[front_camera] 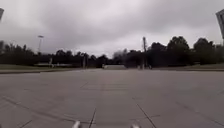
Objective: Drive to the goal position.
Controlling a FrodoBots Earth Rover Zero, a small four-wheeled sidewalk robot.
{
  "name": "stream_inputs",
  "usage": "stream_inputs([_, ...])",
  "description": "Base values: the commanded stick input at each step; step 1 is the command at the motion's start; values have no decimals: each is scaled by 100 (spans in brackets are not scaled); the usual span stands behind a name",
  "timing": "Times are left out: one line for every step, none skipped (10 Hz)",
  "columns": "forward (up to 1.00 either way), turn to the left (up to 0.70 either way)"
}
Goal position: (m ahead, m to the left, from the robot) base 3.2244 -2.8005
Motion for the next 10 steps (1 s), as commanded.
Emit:
stream_inputs([70, 0])
stream_inputs([70, 0])
stream_inputs([70, 0])
stream_inputs([70, 0])
stream_inputs([70, 0])
stream_inputs([70, 0])
stream_inputs([70, 0])
stream_inputs([70, 0])
stream_inputs([70, 0])
stream_inputs([70, 0])
